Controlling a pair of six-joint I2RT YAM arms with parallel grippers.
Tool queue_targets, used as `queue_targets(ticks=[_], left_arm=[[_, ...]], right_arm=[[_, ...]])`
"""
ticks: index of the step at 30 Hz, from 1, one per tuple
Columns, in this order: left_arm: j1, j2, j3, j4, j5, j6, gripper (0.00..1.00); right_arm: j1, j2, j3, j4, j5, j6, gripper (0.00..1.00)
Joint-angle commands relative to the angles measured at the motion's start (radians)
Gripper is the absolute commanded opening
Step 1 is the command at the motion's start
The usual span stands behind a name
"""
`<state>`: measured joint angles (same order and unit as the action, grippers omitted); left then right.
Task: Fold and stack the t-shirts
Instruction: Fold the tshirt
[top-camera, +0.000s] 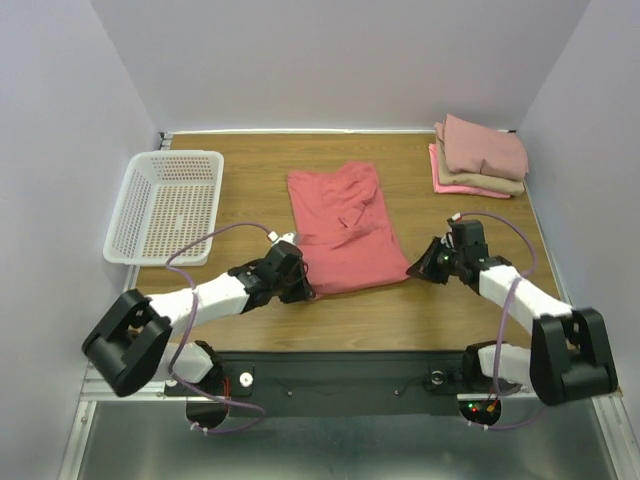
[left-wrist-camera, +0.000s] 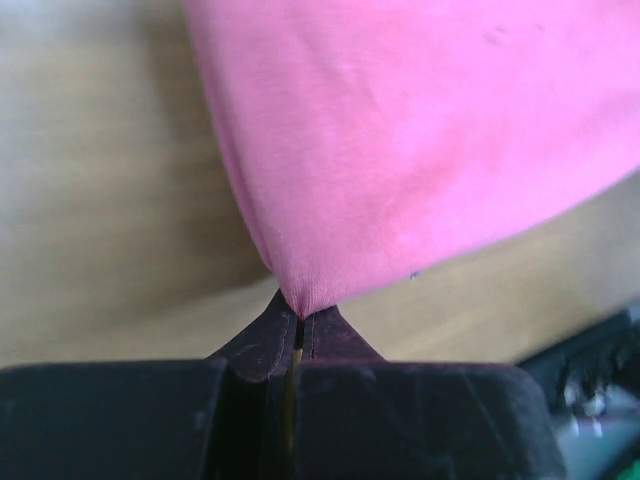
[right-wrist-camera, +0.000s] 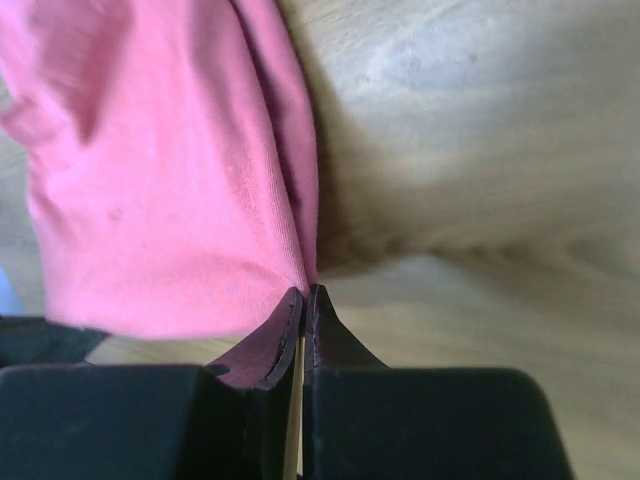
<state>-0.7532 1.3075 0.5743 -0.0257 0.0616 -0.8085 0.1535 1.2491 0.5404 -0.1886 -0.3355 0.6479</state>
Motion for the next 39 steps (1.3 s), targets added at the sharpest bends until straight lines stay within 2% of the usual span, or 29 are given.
queue_targets(ticks=[1, 5, 11, 14, 19, 26, 33, 39], left_arm=[[-0.084, -0.126, -0.021, -0.066, 0.011, -0.055, 0.0], [-0.1, -0.212, 0.01, -0.131, 0.006, -0.084, 0.0], [-0.098, -0.238, 0.127, -0.222, -0.054, -0.089, 0.0], [-0.072, -0.218, 0.209, -0.267, -0.126, -0.077, 0.0], [0.049, -0.165, 0.309, -0.277, -0.109, 0.0, 0.0], [0.192, 0.025, 0.435, -0.224, -0.008, 0.116, 0.0], [0.32, 0.173, 0.555, -0.188, 0.075, 0.186, 0.0], [0.377, 0.255, 0.622, -0.164, 0.126, 0.233, 0.0]], right_arm=[[0.0, -0.184, -0.022, -0.146, -0.048, -0.024, 0.0], [0.0, -0.328, 0.022, -0.25, -0.031, -0.019, 0.0], [-0.002, -0.315, 0.183, -0.292, 0.029, -0.034, 0.0], [-0.002, -0.22, 0.263, -0.29, 0.07, -0.045, 0.01], [-0.003, -0.064, 0.45, -0.247, 0.095, -0.063, 0.0], [-0.002, 0.188, 0.645, -0.19, 0.088, -0.048, 0.0], [-0.002, 0.35, 0.82, -0.152, 0.092, -0.045, 0.0], [-0.002, 0.457, 0.951, -0.153, 0.066, -0.063, 0.0]])
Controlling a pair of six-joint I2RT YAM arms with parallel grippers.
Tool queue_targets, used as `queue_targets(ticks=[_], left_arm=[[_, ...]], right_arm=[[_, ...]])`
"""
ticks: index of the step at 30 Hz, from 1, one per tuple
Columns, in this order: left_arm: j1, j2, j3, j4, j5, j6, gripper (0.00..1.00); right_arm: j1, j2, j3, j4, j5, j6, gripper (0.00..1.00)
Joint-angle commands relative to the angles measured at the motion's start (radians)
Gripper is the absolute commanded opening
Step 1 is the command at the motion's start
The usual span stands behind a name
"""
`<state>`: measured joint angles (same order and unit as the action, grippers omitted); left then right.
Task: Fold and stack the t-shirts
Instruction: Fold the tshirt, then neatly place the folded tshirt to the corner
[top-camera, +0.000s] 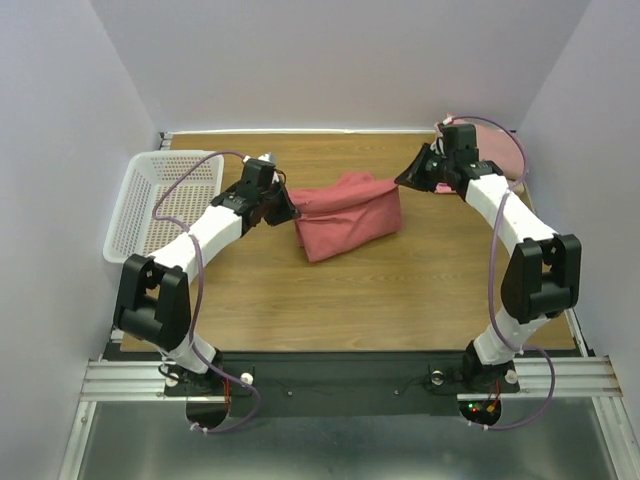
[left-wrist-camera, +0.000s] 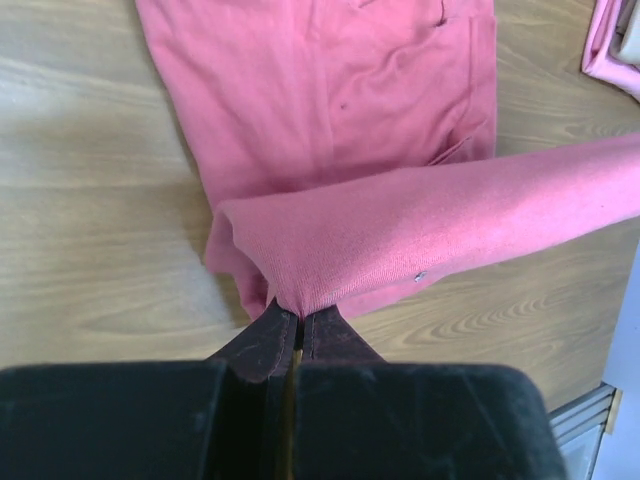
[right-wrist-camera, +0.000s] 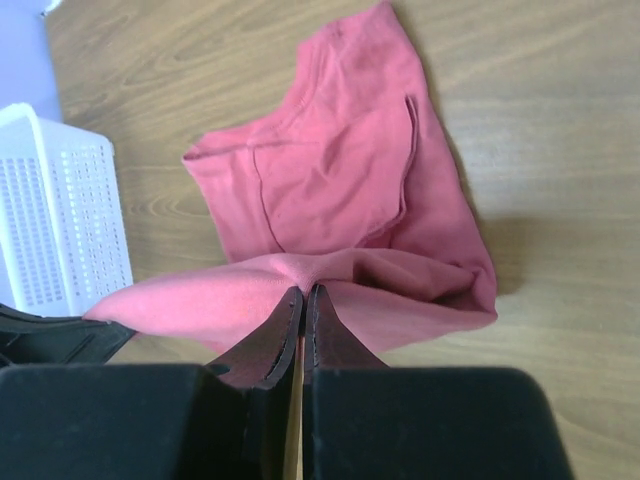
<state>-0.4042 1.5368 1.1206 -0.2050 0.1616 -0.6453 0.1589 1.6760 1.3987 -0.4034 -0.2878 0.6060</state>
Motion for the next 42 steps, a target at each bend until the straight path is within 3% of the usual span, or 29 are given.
queue_targets(ticks=[1, 11, 22, 25, 26, 27, 28, 30, 36, 42], left_arm=[[0.034, 0.042, 0.099, 0.015, 0.032, 0.078, 0.0], [0.094, 0.23, 0.24, 0.022, 0.085, 0.111, 0.0], [0.142, 0.427, 0.378, 0.023, 0.039, 0.11, 0.0], [0.156, 0.447, 0.415, 0.01, 0.03, 0.108, 0.15], [0.157, 0.442, 0.416, 0.01, 0.029, 0.11, 0.41], [0.157, 0.43, 0.413, 0.01, 0.027, 0.111, 0.53], [0.157, 0.422, 0.41, 0.01, 0.029, 0.111, 0.61], [0.157, 0.389, 0.397, 0.006, 0.035, 0.116, 0.98], [0.156, 0.243, 0.292, 0.01, 0.032, 0.125, 0.98], [0.14, 0.034, 0.064, 0.044, 0.029, 0.116, 0.98]], right_arm=[[-0.007, 0.06, 0.106, 0.063, 0.019, -0.022, 0.0], [-0.009, 0.275, 0.321, 0.064, -0.005, -0.034, 0.0], [-0.007, 0.62, 0.702, 0.074, -0.111, -0.133, 0.01], [-0.007, 0.695, 0.781, 0.077, -0.229, -0.195, 0.19], [-0.009, 0.712, 0.792, 0.078, -0.247, -0.205, 0.5], [-0.009, 0.715, 0.799, 0.077, -0.276, -0.215, 0.65], [-0.007, 0.711, 0.79, 0.077, -0.283, -0.225, 0.99], [-0.007, 0.673, 0.754, 0.077, -0.286, -0.245, 1.0], [-0.009, 0.57, 0.547, 0.075, -0.245, -0.399, 1.0], [-0.004, 0.554, 0.45, 0.075, -0.137, -0.52, 1.0]])
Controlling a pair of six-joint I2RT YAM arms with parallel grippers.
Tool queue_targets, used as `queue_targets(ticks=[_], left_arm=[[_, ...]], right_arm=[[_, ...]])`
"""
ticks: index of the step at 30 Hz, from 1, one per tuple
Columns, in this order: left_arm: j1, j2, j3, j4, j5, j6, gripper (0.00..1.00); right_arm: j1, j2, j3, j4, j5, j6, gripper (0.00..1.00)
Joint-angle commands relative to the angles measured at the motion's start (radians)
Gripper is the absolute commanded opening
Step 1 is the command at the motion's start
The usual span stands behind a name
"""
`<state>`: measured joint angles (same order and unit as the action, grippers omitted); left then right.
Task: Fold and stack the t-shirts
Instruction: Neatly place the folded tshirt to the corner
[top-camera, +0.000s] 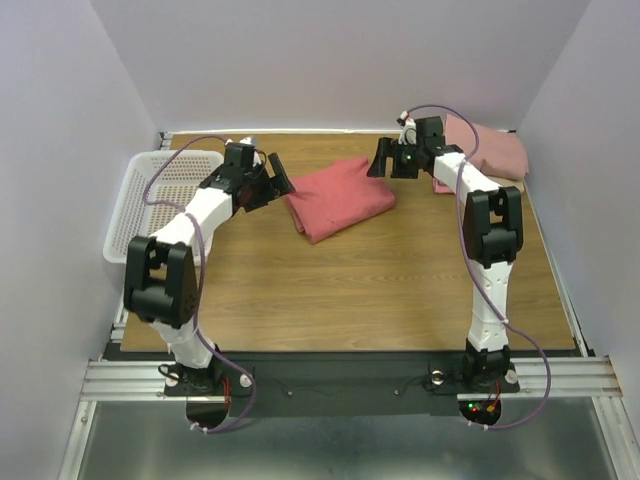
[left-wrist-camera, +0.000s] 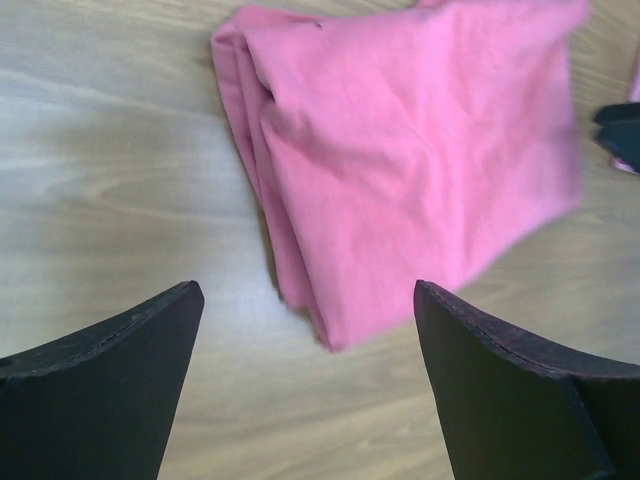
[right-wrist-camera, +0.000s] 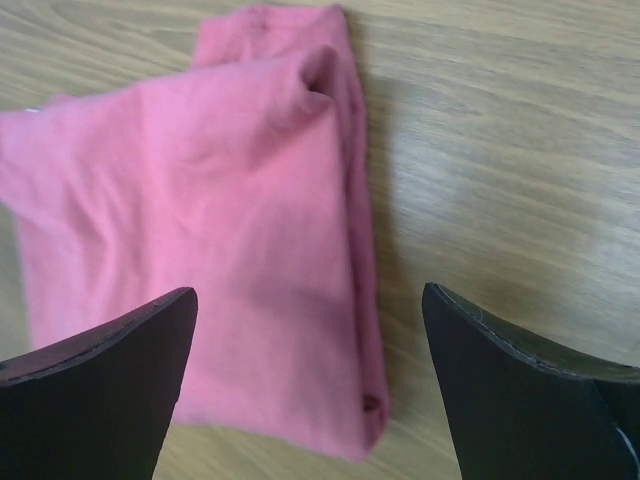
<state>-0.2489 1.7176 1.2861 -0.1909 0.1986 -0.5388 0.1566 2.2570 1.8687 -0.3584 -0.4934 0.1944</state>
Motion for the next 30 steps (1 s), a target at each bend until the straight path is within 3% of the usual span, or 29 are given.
queue_targets(ticks=[1, 9, 14, 16, 21, 26, 28, 29, 30], left_arm=[[-0.023, -0.177, -0.166, 0.047, -0.019, -0.001, 0.98], [-0.078, -0.412, -0.401, 0.065, -0.07, -0.038, 0.98], [-0.078, -0.478, -0.456, 0.022, -0.125, -0.047, 0.98], [-0.078, -0.498, -0.459, -0.005, -0.187, -0.079, 0.98], [-0.078, -0.541, -0.484, -0.016, -0.174, -0.098, 0.98], [-0.078, -0.585, -0.524, -0.021, -0.183, -0.108, 0.98], [-0.078, -0.602, -0.528, -0.022, -0.183, -0.11, 0.98], [-0.078, -0.61, -0.53, -0.025, -0.185, -0.11, 0.98], [-0.078, -0.615, -0.528, -0.031, -0.186, -0.11, 0.98]], right_arm=[[-0.002, -0.013, -0.008, 0.03, 0.072, -0.115, 1.0], [0.032, 0.142, 0.135, 0.024, 0.116, -0.158, 0.9], [0.07, 0.165, 0.106, 0.012, 0.136, -0.185, 0.79], [0.092, 0.171, 0.078, 0.012, 0.188, -0.185, 0.71], [0.132, 0.168, 0.015, 0.013, 0.239, -0.185, 0.51], [0.176, 0.136, -0.037, 0.013, 0.312, -0.185, 0.36], [0.193, 0.122, -0.04, 0.013, 0.338, -0.185, 0.17], [0.202, 0.107, -0.042, 0.013, 0.383, -0.176, 0.01], [0.207, 0.095, -0.046, 0.016, 0.415, -0.173, 0.0]])
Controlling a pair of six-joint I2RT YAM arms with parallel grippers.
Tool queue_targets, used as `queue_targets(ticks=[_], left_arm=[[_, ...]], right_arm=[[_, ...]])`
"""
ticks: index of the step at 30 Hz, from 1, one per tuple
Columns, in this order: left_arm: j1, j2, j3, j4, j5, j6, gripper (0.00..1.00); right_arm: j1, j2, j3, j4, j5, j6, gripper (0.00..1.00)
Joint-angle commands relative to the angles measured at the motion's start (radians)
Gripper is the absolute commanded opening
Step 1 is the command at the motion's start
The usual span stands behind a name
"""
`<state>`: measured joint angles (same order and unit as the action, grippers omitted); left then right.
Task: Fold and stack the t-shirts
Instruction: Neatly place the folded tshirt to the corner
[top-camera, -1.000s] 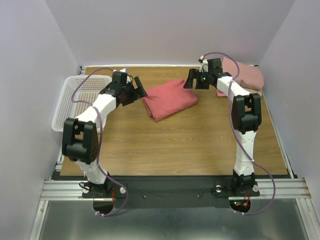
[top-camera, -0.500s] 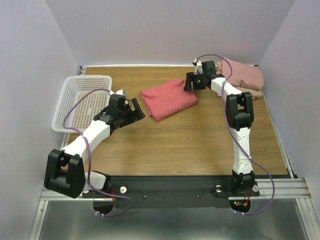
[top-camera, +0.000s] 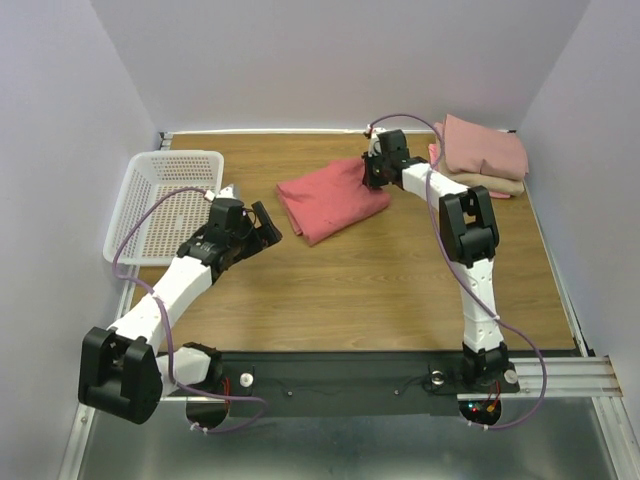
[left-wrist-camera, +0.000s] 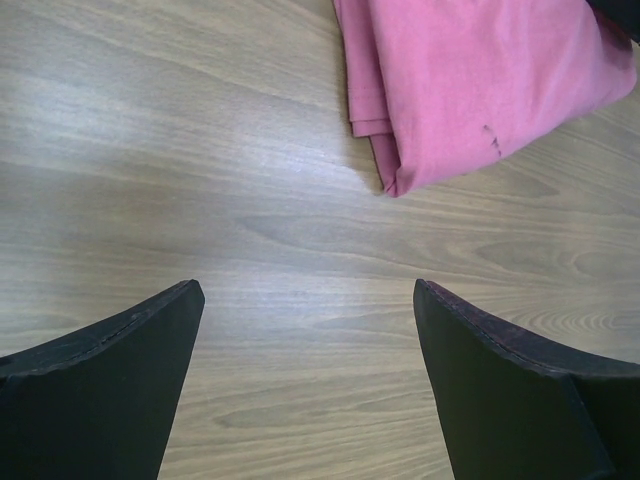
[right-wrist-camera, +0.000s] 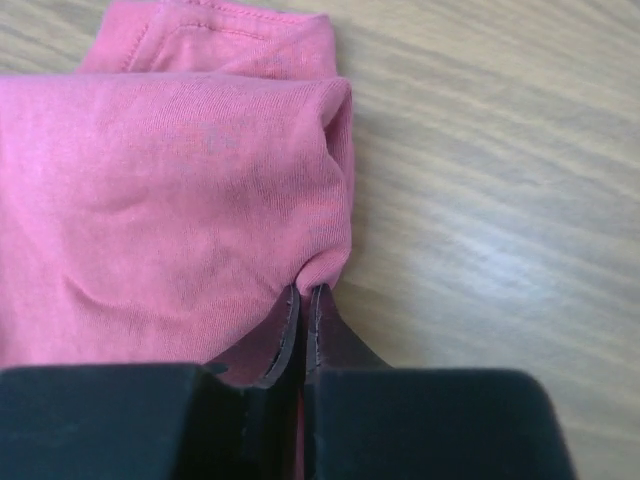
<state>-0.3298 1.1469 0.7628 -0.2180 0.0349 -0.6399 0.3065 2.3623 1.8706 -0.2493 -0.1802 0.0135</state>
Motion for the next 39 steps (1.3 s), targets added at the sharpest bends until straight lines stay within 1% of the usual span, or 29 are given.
queue_targets(ticks=[1, 5, 7, 9, 10, 13, 18, 22, 27, 34, 39], left_arm=[[0.003, -0.049, -0.003, -0.009, -0.023, -0.009, 0.98], [0.003, -0.065, 0.003, -0.018, -0.027, -0.017, 0.98], [0.003, -0.067, 0.01, -0.037, -0.069, -0.023, 0.98], [0.003, -0.067, 0.012, -0.046, -0.075, -0.024, 0.98], [0.003, -0.069, 0.012, -0.05, -0.076, -0.024, 0.98], [0.003, -0.075, 0.01, -0.055, -0.086, -0.024, 0.98], [0.003, -0.072, 0.02, -0.066, -0.105, -0.029, 0.98], [0.003, -0.065, 0.027, -0.09, -0.13, -0.032, 0.98], [0.003, -0.056, 0.033, -0.1, -0.147, -0.033, 0.98], [0.003, -0.024, 0.044, -0.106, -0.156, -0.032, 0.98], [0.003, 0.002, 0.056, -0.113, -0.161, -0.029, 0.98]], right_arm=[[0.062, -0.027, -0.05, -0.093, 0.137, 0.008, 0.01], [0.066, -0.116, -0.065, -0.09, 0.295, -0.003, 0.0], [0.066, -0.167, -0.073, -0.088, 0.385, -0.004, 0.0], [0.066, -0.198, -0.074, -0.088, 0.465, -0.044, 0.0], [0.065, -0.213, -0.08, -0.088, 0.543, -0.055, 0.0], [0.059, -0.271, -0.091, -0.087, 0.649, -0.099, 0.0], [0.011, -0.348, -0.082, -0.087, 0.656, -0.127, 0.0], [-0.039, -0.365, -0.036, -0.087, 0.708, -0.17, 0.0], [-0.128, -0.359, 0.059, -0.085, 0.674, -0.211, 0.0], [-0.188, -0.299, 0.196, -0.087, 0.688, -0.283, 0.01], [-0.222, -0.282, 0.294, -0.085, 0.657, -0.296, 0.0]])
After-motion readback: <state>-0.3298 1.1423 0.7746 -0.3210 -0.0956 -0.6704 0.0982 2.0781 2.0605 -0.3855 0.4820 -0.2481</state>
